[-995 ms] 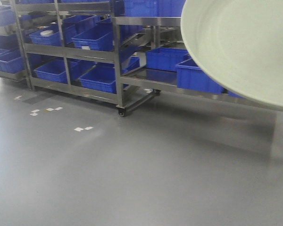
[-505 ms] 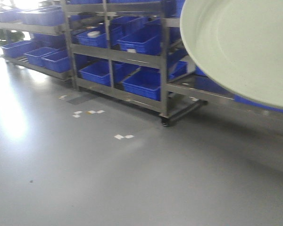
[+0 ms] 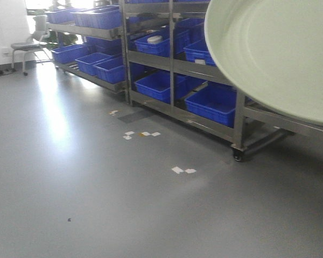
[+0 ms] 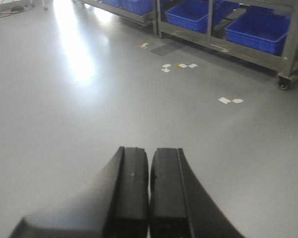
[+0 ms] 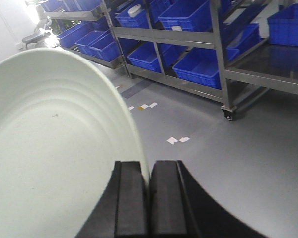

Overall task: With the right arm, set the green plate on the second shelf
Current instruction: 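Turn and drive the base across the room toward the bin shelves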

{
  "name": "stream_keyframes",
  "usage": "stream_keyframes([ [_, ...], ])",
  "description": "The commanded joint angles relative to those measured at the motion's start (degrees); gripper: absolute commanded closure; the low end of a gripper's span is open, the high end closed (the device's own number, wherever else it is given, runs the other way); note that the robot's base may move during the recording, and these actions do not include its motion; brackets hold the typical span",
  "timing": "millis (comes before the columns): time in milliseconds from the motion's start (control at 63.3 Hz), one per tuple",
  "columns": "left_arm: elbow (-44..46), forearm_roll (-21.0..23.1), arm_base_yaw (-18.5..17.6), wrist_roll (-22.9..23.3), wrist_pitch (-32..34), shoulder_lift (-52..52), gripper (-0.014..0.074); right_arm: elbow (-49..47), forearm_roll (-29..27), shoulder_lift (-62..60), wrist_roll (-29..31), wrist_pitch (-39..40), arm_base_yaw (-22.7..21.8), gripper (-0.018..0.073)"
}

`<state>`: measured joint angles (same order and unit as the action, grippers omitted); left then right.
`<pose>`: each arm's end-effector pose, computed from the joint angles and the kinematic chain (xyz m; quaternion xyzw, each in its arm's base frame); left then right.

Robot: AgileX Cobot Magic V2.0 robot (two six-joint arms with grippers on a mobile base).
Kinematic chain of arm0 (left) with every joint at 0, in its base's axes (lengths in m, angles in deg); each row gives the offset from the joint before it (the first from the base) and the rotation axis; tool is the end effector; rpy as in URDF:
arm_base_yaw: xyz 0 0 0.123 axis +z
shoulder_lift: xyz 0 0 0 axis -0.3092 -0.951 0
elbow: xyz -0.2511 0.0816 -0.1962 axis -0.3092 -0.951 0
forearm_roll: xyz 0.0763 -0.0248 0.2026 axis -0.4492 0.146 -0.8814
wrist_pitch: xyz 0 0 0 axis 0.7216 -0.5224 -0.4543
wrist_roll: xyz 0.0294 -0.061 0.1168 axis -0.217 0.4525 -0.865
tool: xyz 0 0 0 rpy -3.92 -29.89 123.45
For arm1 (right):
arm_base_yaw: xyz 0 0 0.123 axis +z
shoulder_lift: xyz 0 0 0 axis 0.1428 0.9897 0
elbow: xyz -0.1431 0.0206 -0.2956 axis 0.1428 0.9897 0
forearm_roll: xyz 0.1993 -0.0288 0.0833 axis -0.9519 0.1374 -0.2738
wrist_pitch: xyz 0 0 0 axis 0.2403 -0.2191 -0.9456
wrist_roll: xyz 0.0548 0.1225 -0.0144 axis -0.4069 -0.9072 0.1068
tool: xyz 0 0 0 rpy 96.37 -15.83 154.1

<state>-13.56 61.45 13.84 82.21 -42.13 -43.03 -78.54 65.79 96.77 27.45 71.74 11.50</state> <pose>0.0175 0.0088 0.1710 0.0152 0.7891 0.0145 0.6139 0.0745 0.0069 0.3011 0.1031 0.7416 0.1416 0.6475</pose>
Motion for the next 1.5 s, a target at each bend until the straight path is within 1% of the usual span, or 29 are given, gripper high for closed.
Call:
stream_keyframes([
  [0,-2.40,-0.05,-0.25,0.28,3.50,1.38,0.0472,-1.95,-0.14,0.05,-0.01,6.57,-0.39,0.0505],
  [1484,-2.40,-0.05,-0.25,0.28,3.50,1.38,0.0472,-1.95,-0.14,0.05,-0.01,6.57,-0.39,0.0505],
])
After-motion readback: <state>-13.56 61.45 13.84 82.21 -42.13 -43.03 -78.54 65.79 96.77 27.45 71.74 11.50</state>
